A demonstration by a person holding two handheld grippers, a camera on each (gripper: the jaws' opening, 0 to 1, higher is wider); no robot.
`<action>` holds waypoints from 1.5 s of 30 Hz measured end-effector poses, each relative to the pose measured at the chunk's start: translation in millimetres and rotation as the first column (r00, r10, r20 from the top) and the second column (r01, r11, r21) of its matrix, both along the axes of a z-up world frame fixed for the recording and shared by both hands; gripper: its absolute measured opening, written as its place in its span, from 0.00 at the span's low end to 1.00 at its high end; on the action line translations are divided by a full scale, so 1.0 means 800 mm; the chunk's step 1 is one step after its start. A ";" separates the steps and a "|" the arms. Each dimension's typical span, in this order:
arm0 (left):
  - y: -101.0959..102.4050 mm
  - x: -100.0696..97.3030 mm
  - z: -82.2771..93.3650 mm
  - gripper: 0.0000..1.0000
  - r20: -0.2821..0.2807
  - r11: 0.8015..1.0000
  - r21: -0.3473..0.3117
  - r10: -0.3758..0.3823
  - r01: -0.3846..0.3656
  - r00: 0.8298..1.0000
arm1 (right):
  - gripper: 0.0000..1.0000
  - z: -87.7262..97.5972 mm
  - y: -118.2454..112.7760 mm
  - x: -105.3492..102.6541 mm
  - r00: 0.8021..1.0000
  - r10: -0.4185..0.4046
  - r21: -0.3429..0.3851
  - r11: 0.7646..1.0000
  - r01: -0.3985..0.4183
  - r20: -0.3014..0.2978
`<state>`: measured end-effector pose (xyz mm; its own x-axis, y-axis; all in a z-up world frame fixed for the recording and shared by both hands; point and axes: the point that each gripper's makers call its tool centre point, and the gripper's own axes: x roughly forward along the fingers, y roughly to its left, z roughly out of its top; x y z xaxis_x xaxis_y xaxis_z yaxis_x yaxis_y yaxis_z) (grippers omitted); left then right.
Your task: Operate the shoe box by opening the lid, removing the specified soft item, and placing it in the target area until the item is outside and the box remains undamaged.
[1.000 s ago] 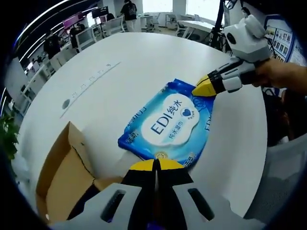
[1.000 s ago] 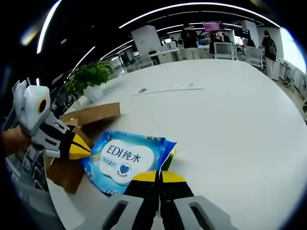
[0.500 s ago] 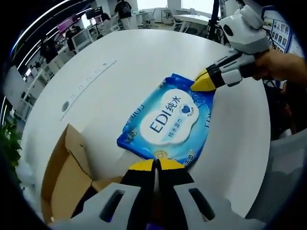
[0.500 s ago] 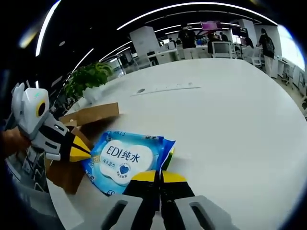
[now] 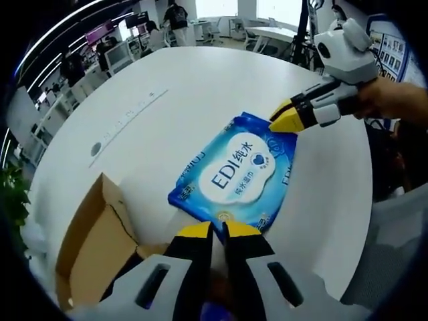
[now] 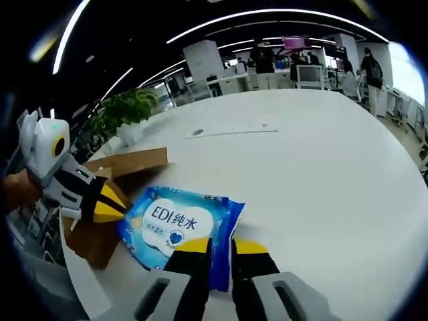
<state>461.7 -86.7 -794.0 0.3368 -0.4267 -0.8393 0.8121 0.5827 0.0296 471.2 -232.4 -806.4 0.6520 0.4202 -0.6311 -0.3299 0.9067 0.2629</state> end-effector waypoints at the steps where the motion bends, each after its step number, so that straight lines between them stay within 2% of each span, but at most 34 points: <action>1: -0.001 0.000 0.003 0.07 0.004 1.000 -0.006 -0.002 0.002 1.000 | 0.09 0.002 0.000 -0.001 1.000 0.003 -0.003 1.000 -0.003 0.003; 3: -0.002 -0.001 0.011 0.08 0.013 1.000 -0.025 -0.005 0.005 1.000 | 0.09 0.006 0.002 -0.002 1.000 0.010 -0.008 1.000 -0.009 0.012; 5: -0.007 -0.001 0.019 0.09 0.013 0.997 -0.072 -0.001 0.002 1.000 | 0.09 0.010 0.004 -0.003 1.000 0.017 -0.011 1.000 -0.016 0.020; 11: -0.004 0.000 0.033 0.10 0.024 0.995 -0.102 0.005 -0.003 1.000 | 0.10 0.022 0.009 -0.007 0.999 0.034 -0.029 0.999 -0.033 0.037; 15: -0.002 0.000 0.039 0.10 0.012 0.991 -0.135 0.014 -0.012 1.000 | 0.10 0.030 0.010 -0.006 0.998 0.044 -0.039 0.998 -0.043 0.051; 28: 0.026 -0.003 0.047 0.11 0.018 0.989 -0.144 0.035 -0.032 0.999 | 0.11 0.057 0.035 -0.009 0.990 0.110 -0.070 0.992 -0.104 0.088; 45: 0.080 -0.012 0.045 0.13 0.009 0.987 -0.144 0.068 -0.066 0.998 | 0.12 0.076 0.109 -0.011 0.962 0.248 -0.092 0.967 -0.239 0.111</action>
